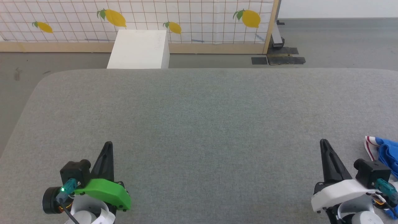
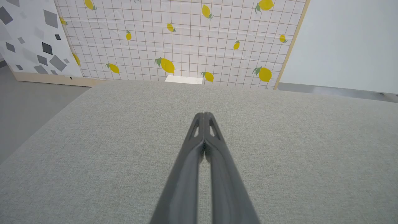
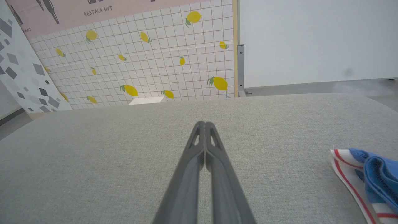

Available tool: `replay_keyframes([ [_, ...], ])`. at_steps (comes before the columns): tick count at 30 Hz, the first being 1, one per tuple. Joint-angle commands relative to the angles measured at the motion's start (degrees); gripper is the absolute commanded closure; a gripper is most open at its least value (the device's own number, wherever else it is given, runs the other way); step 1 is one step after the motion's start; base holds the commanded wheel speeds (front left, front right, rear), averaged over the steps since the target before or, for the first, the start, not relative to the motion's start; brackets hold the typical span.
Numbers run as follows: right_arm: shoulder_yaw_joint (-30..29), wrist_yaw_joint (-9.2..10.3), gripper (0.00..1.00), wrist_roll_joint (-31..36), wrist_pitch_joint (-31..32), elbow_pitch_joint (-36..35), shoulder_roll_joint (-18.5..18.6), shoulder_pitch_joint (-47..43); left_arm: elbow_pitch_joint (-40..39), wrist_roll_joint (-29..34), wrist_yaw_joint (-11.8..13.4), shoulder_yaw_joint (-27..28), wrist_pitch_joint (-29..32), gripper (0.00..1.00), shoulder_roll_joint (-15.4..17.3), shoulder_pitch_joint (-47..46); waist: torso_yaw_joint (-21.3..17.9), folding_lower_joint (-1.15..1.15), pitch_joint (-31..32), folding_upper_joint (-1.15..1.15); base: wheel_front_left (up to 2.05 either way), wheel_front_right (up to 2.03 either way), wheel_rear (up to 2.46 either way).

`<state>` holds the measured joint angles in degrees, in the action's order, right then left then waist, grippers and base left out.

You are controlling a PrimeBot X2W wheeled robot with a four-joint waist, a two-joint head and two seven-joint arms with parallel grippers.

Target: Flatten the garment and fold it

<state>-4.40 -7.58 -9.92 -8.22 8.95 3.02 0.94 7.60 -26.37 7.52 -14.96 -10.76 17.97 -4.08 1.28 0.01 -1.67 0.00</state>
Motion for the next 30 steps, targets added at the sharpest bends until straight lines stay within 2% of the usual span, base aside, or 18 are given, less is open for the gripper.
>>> replay_keyframes([
  [1,0.2,0.01,1.0,0.7,0.3,-0.5,0.0,-0.2,-0.3,1.1,-0.5,0.6,0.3,1.0,-0.5,0.6,0.0,0.0,0.0,0.0,0.0,0.0,0.0],
  [30,1.3,0.03,1.0,3.3,2.5,-2.9,-0.1,-0.4,-2.3,8.1,-2.4,4.6,3.1,1.0,-4.5,1.6,-0.4,0.0,0.5,0.0,0.0,0.0,0.0],
])
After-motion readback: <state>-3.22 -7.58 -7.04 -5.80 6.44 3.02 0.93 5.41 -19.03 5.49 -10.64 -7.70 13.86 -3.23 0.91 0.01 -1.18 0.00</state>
